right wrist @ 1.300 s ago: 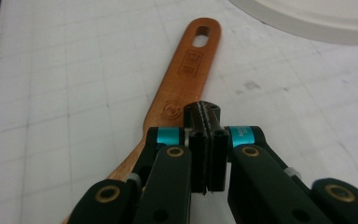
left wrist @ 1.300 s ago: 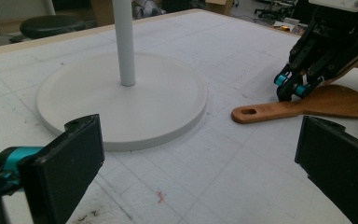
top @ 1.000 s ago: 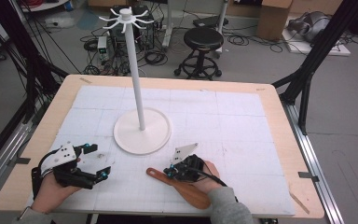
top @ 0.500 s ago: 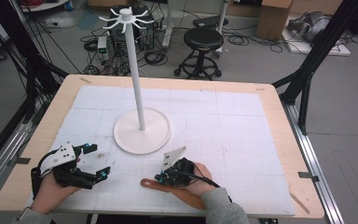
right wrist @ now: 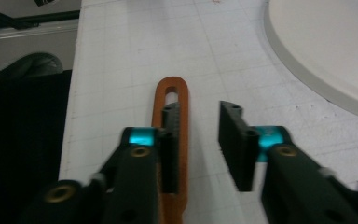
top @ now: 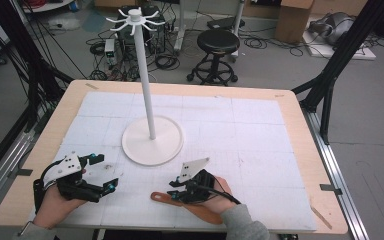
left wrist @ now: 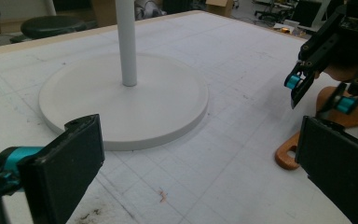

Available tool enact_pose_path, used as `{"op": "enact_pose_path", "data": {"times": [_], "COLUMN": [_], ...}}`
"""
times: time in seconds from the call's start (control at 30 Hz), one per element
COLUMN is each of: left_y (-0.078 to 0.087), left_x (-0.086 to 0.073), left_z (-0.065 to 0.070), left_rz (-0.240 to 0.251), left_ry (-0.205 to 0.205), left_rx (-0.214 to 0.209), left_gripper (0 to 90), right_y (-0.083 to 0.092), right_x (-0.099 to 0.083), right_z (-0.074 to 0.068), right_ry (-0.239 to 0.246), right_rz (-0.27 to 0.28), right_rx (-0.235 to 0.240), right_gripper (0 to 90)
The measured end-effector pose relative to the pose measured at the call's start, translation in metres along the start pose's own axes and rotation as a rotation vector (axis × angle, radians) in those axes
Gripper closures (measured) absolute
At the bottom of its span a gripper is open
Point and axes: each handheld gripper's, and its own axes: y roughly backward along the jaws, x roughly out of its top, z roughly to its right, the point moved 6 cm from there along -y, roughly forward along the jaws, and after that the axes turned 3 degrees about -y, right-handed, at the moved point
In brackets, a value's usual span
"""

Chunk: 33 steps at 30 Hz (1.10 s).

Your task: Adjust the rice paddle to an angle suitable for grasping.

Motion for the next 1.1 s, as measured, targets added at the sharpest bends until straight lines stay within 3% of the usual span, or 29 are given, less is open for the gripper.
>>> {"op": "enact_pose_path", "data": {"times": [0.17,0.3,0.47,0.6,0.77,1.1], "left_y": [-0.001,0.000,0.001,0.001,0.000,0.002], "left_x": [0.000,0.000,0.001,0.001,0.000,0.001], "left_z": [-0.001,-0.001,-0.002,-0.003,-0.004,0.000], "left_rz": [-0.003,-0.001,0.007,0.009,0.005,0.008], "left_ry": [0.004,0.004,0.005,0.007,0.009,0.003], "left_rx": [-0.002,-0.002,0.003,0.011,0.020,0.011], "left_gripper": [1.8,1.8,1.8,1.8,1.8,1.8], "right_y": [0.004,0.003,-0.002,-0.005,-0.007,-0.014], "right_x": [-0.003,-0.001,0.003,0.000,-0.002,-0.011], "right_z": [-0.006,-0.012,-0.014,-0.014,-0.017,-0.012], "right_ry": [-0.013,0.018,-0.009,-0.039,-0.014,-0.012], "right_rz": [-0.007,-0.015,-0.035,-0.059,-0.073,-0.164], "right_rx": [0.021,-0.016,-0.070,-0.057,-0.025,-0.069], "right_gripper": [36.2,20.3,0.0,0.0,0.0,0.2]}}
